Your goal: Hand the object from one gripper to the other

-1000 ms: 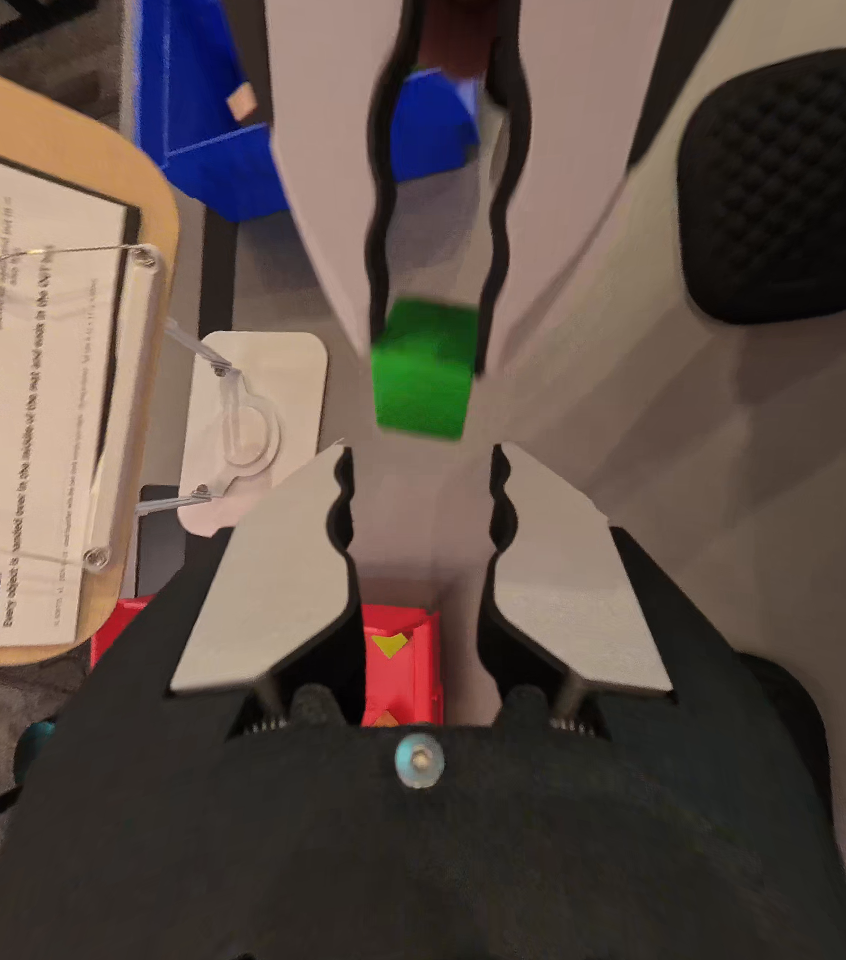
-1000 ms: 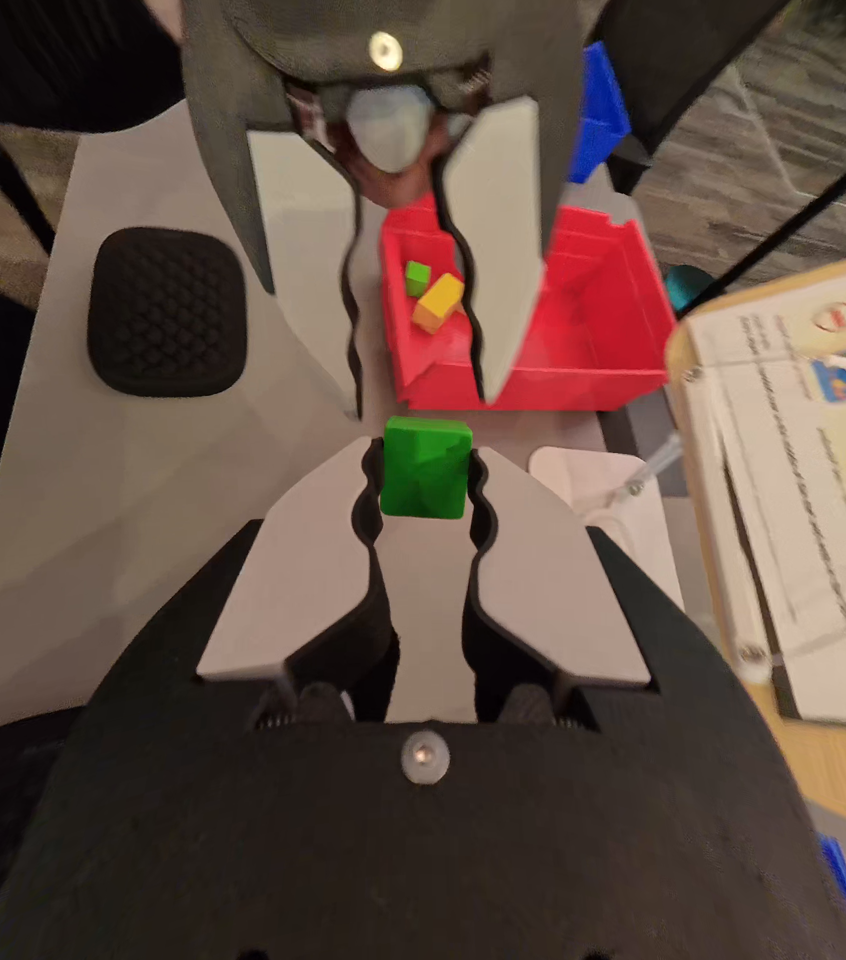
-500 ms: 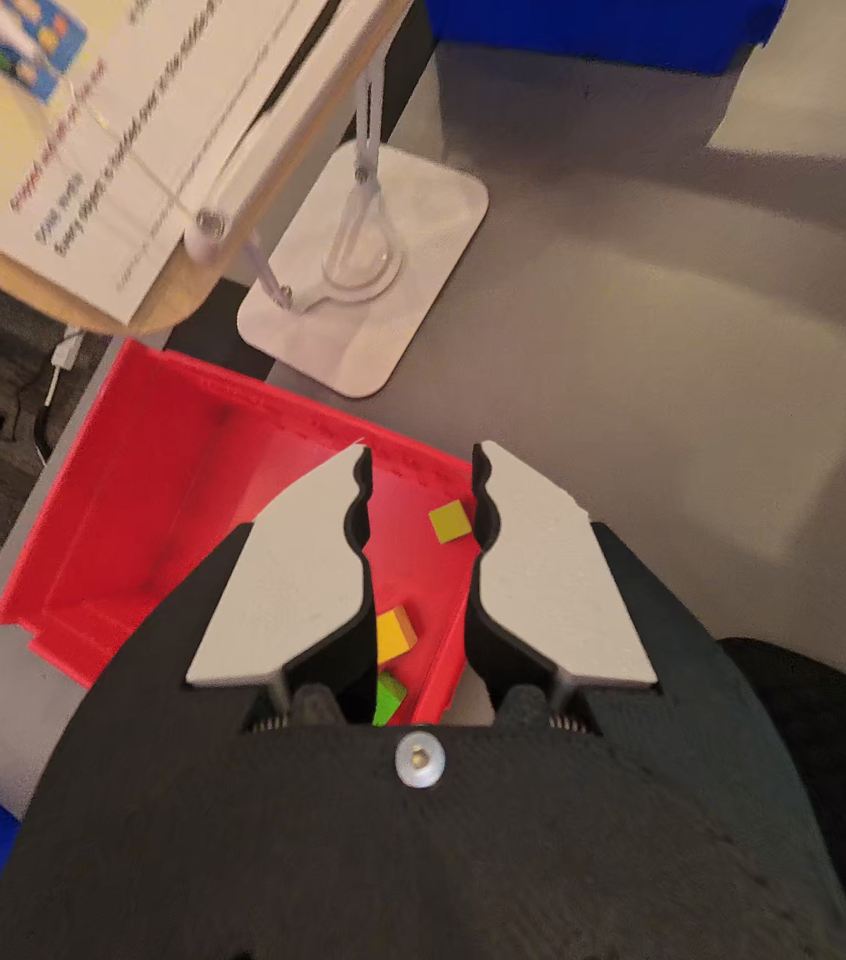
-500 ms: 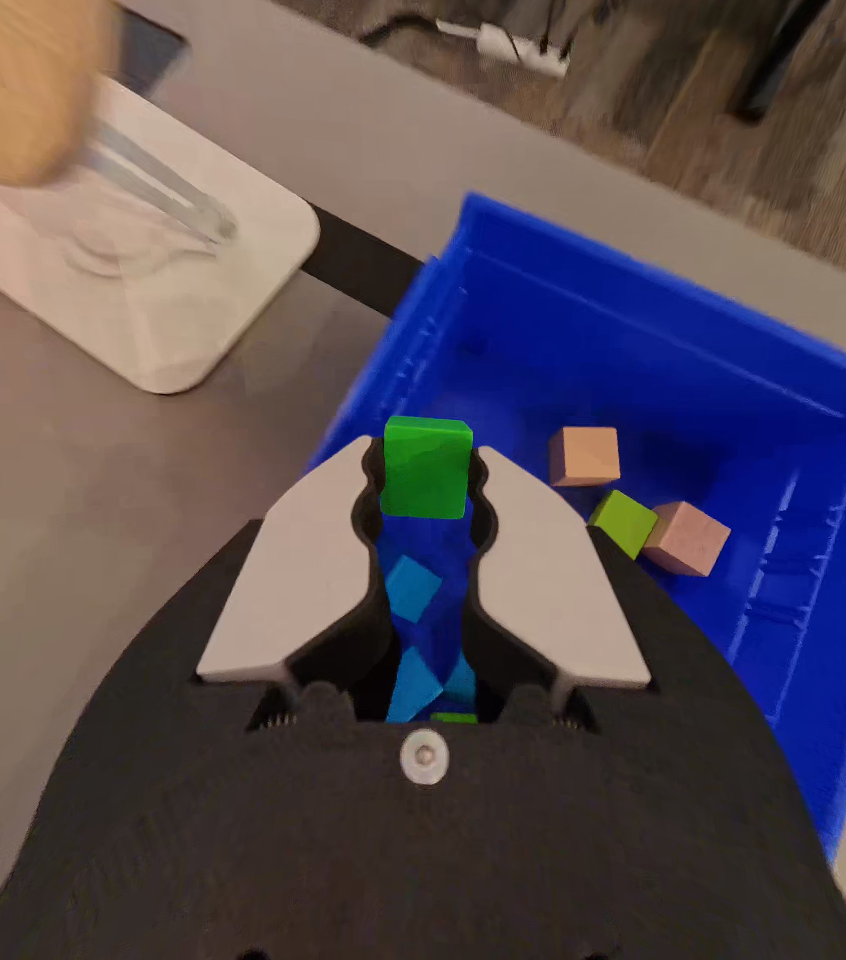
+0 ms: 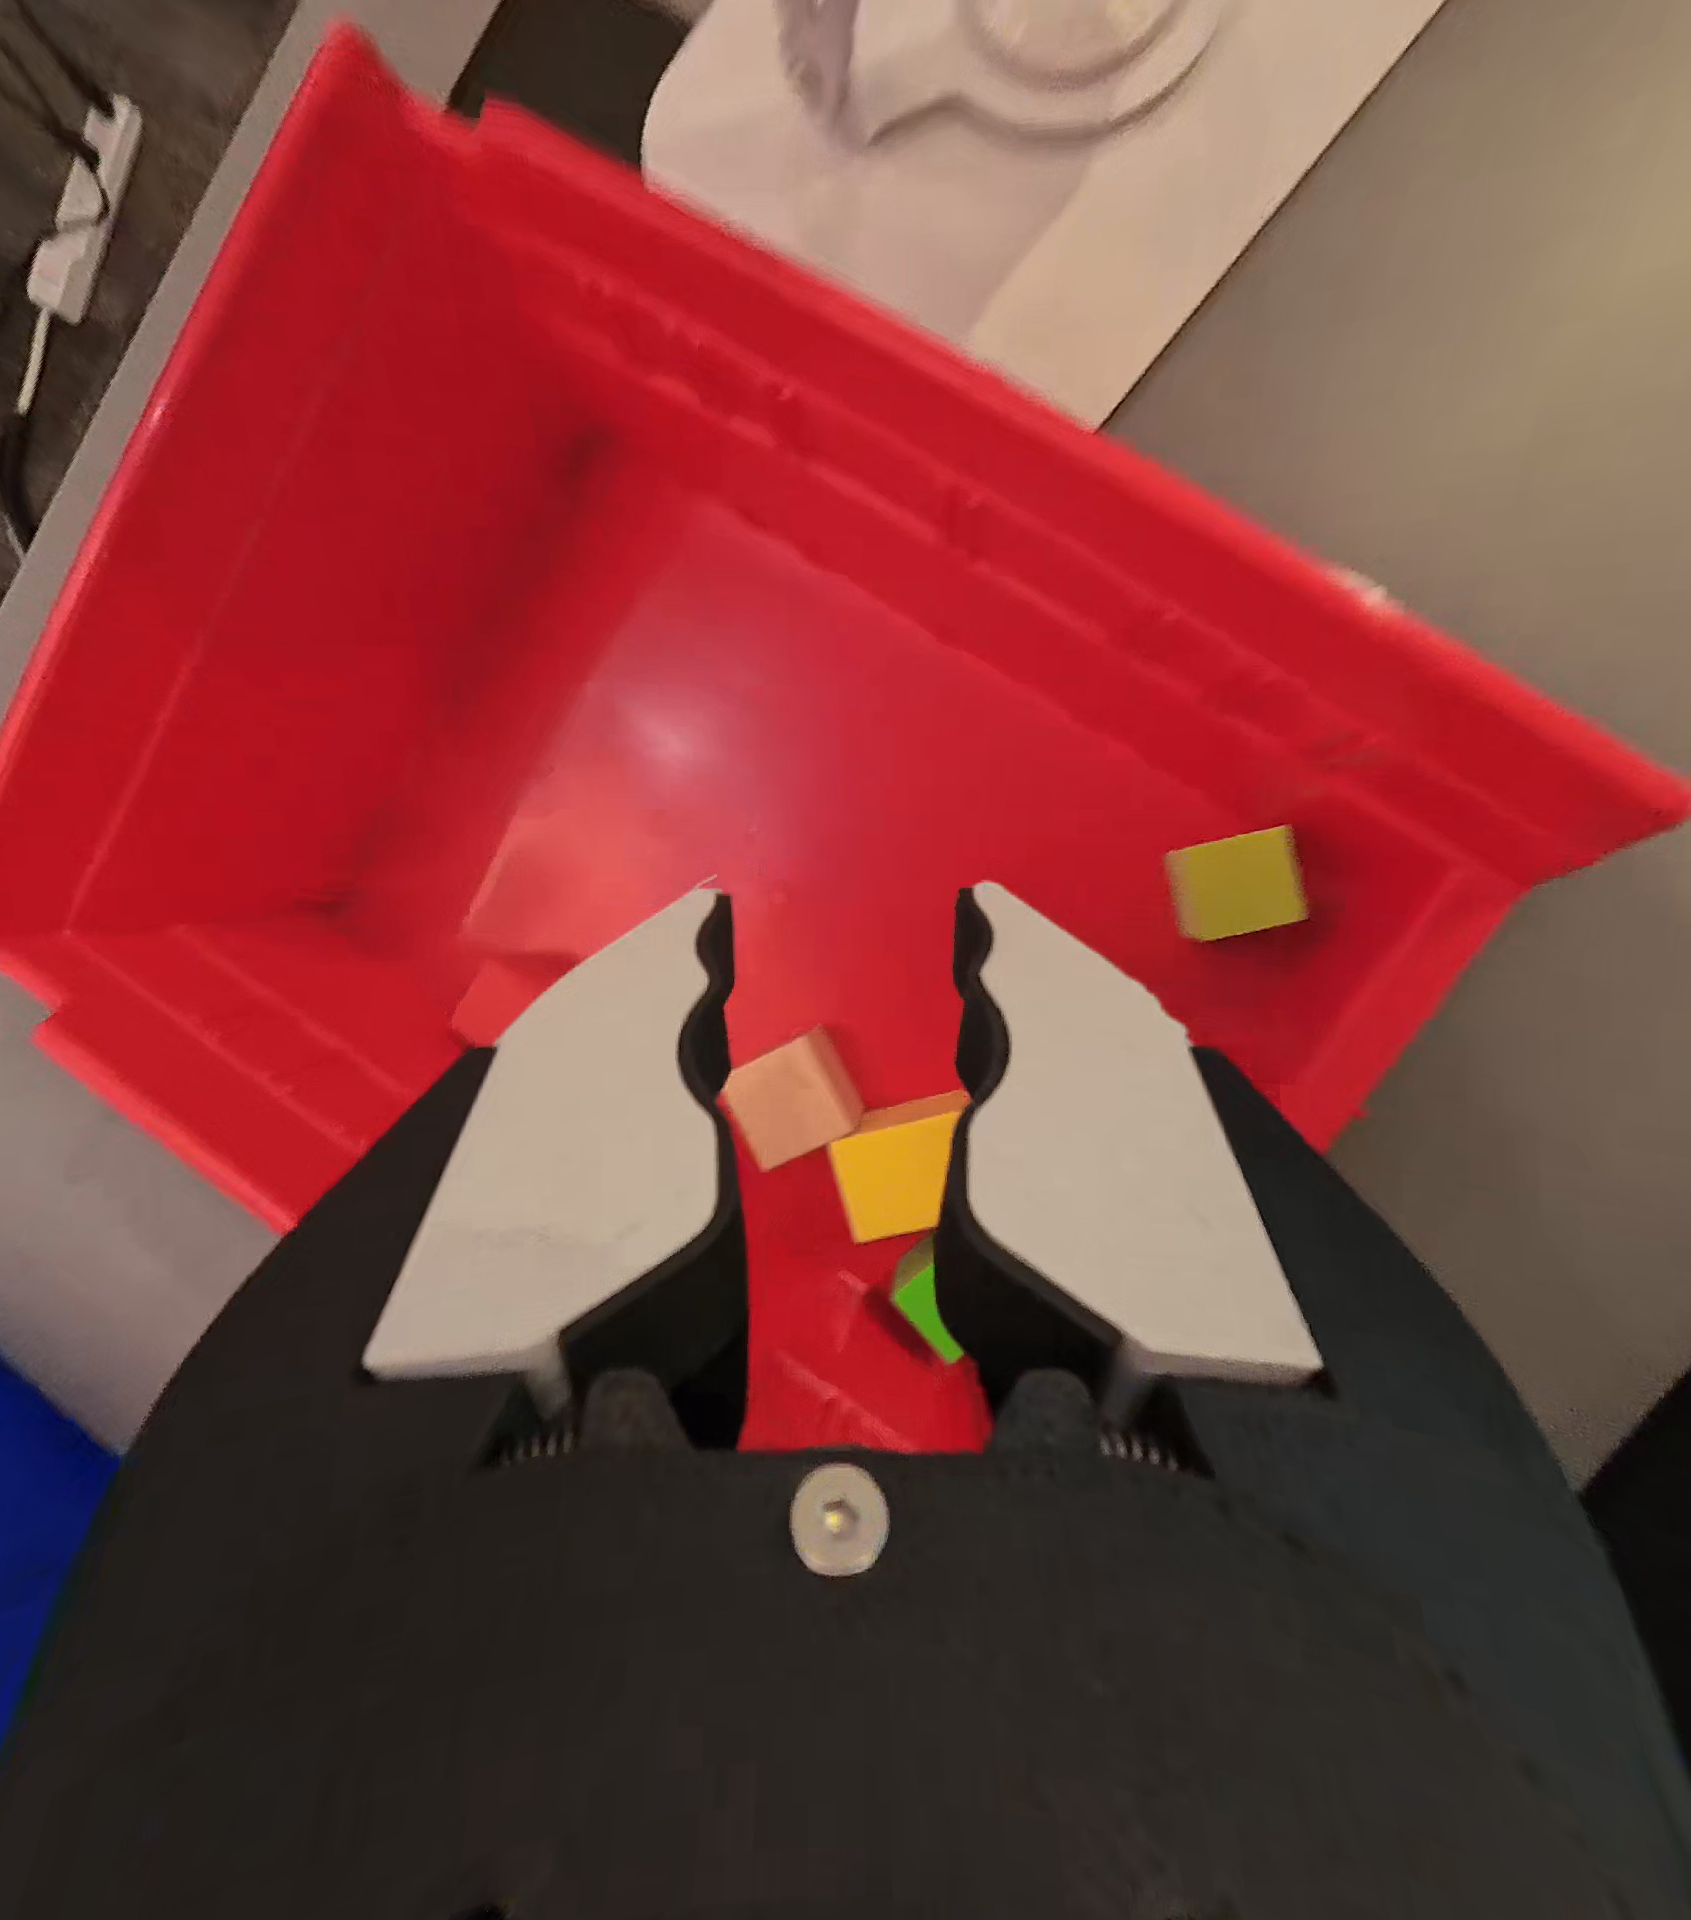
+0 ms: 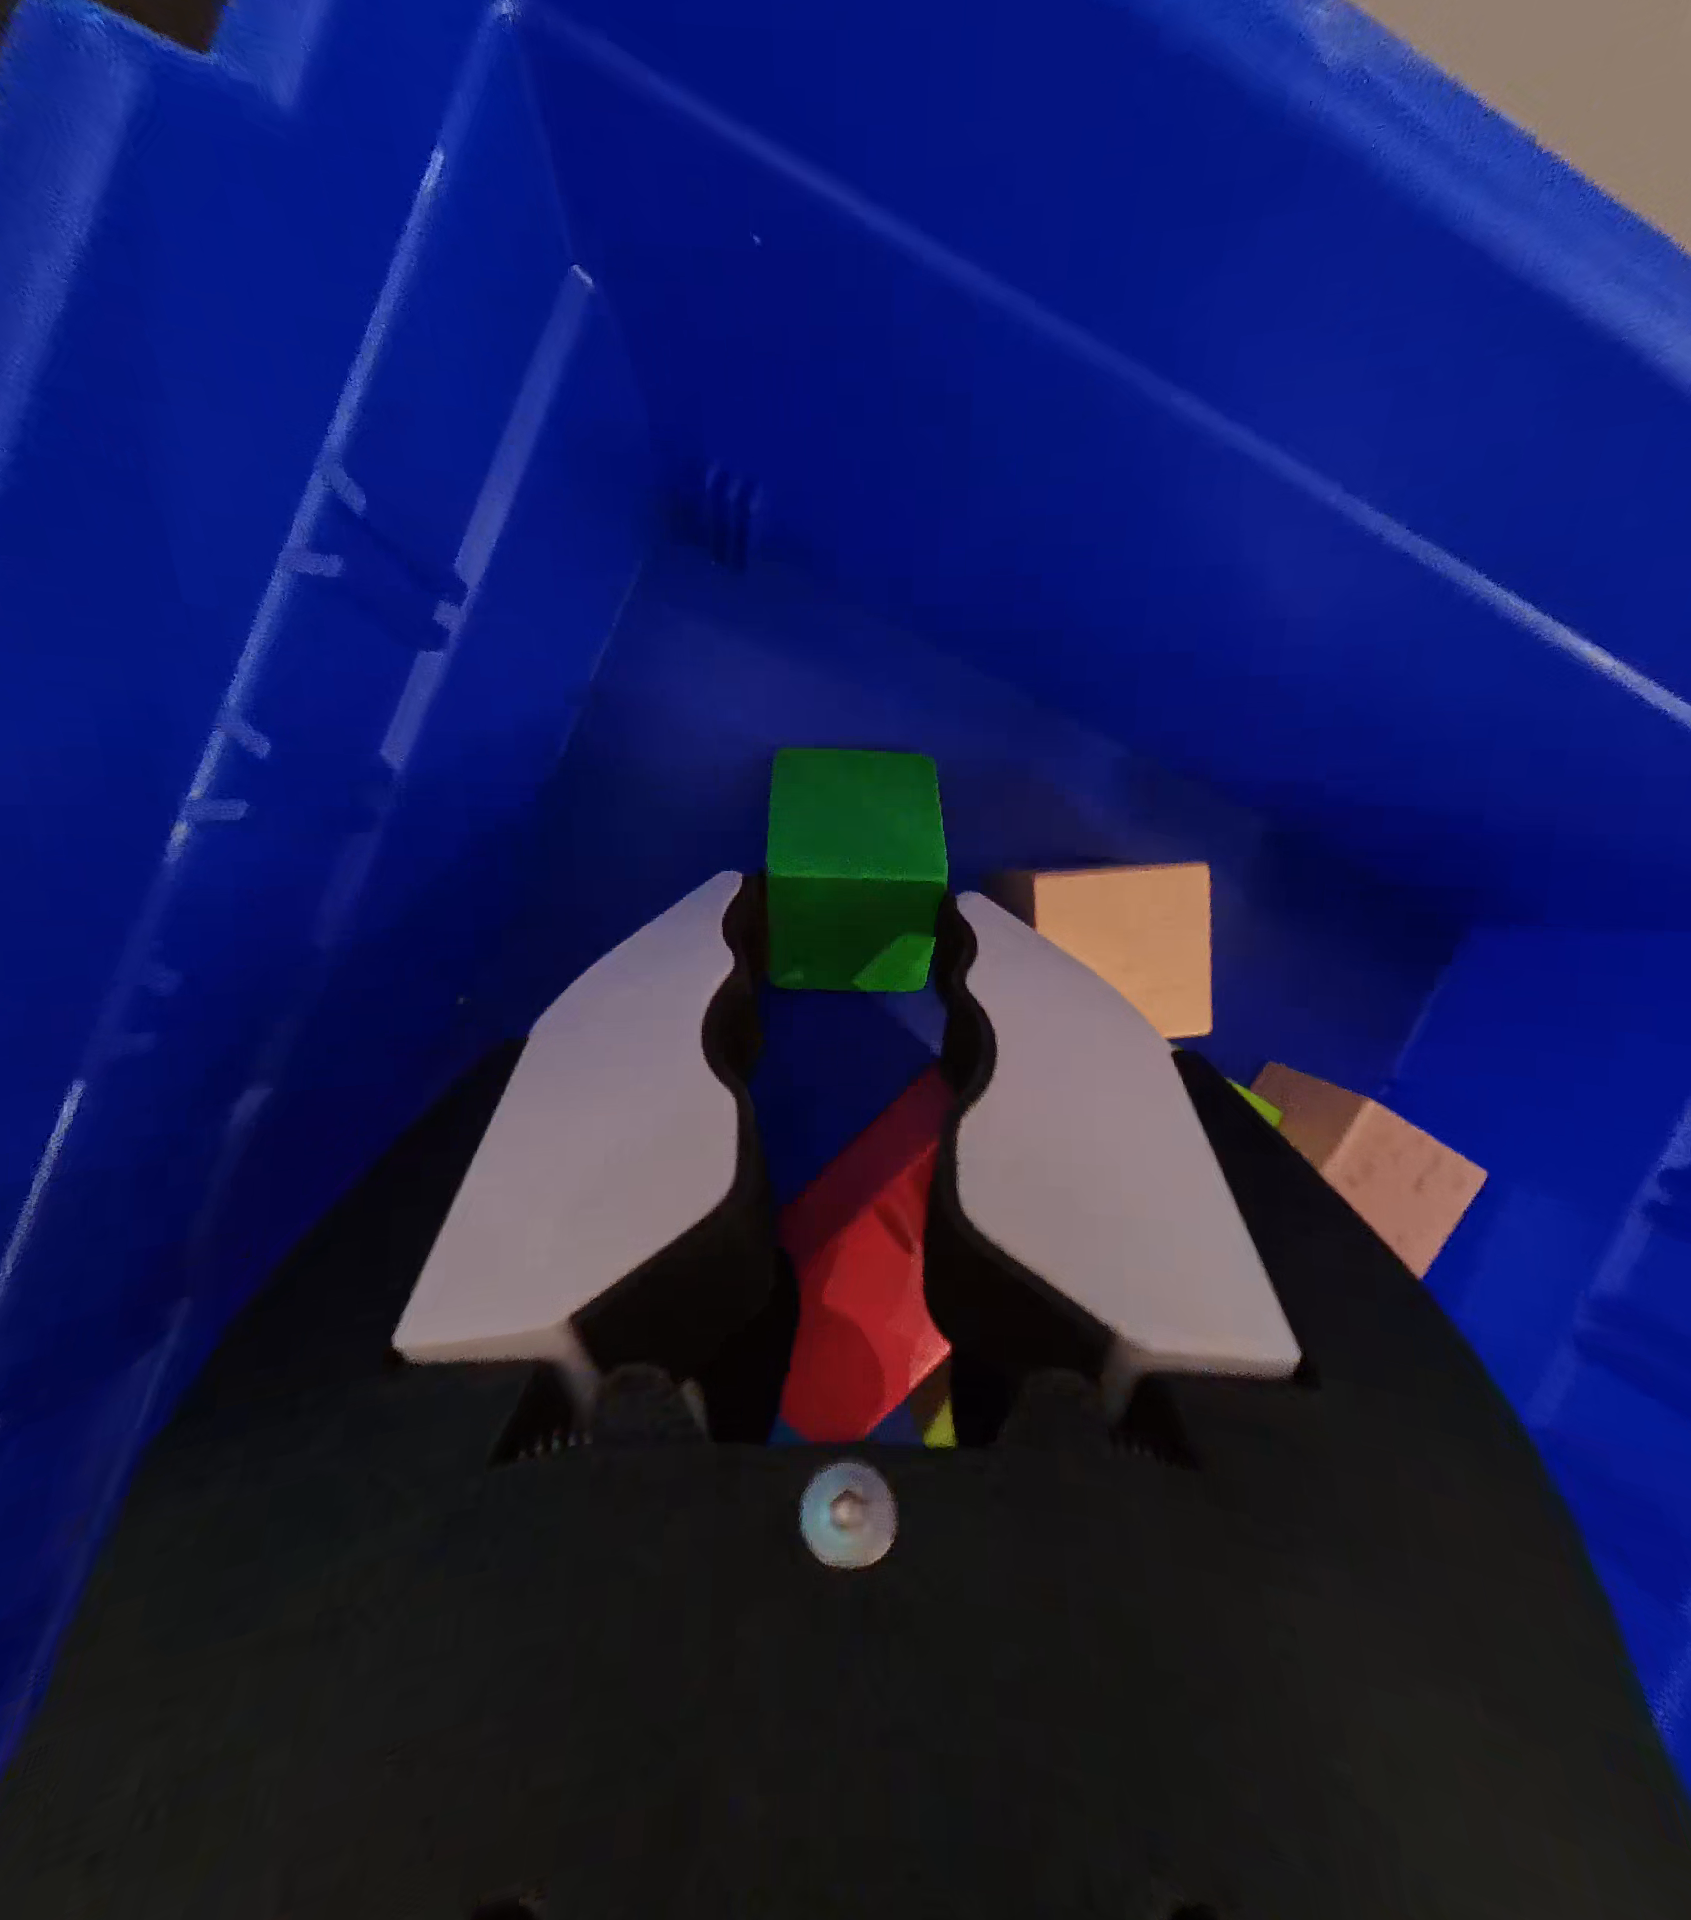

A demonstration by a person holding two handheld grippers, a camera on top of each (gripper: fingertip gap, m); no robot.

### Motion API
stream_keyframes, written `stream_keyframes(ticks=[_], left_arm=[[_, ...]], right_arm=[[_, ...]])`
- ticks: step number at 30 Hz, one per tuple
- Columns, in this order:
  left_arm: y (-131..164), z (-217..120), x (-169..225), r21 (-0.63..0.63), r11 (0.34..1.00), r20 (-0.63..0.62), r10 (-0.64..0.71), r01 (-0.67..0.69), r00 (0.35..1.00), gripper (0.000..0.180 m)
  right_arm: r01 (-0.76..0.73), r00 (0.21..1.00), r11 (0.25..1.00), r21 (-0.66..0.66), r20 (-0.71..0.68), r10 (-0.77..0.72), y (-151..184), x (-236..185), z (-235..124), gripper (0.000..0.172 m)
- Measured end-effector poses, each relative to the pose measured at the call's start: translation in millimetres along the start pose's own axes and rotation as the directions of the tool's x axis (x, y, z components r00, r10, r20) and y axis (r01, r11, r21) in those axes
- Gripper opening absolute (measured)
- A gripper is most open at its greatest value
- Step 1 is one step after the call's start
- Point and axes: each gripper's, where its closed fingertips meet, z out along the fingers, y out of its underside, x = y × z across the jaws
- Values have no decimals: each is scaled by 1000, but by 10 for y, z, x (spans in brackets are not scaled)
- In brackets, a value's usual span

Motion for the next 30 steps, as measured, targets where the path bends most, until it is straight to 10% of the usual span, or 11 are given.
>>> stream_keyframes(ticks=[1,11,23,30], left_arm=[[72,48,-68,-45,999,10,-5,5,1000,43],[704,470,-807,-458,888,177,48,39,983,64],[958,796,-1045,-752,592,-72,365,-291,928,33],[653,554,-1023,-559,809,61,261,-183,963,30]], right_arm=[[-2,1000,1000,-6,0,2,-4,16,4,30],[-14,1000,996,-93,-21,12,48,183,82,32],[33,999,999,41,-20,-32,-78,147,-283,43],[125,984,963,238,-152,-90,-130,-86,-1204,42]])
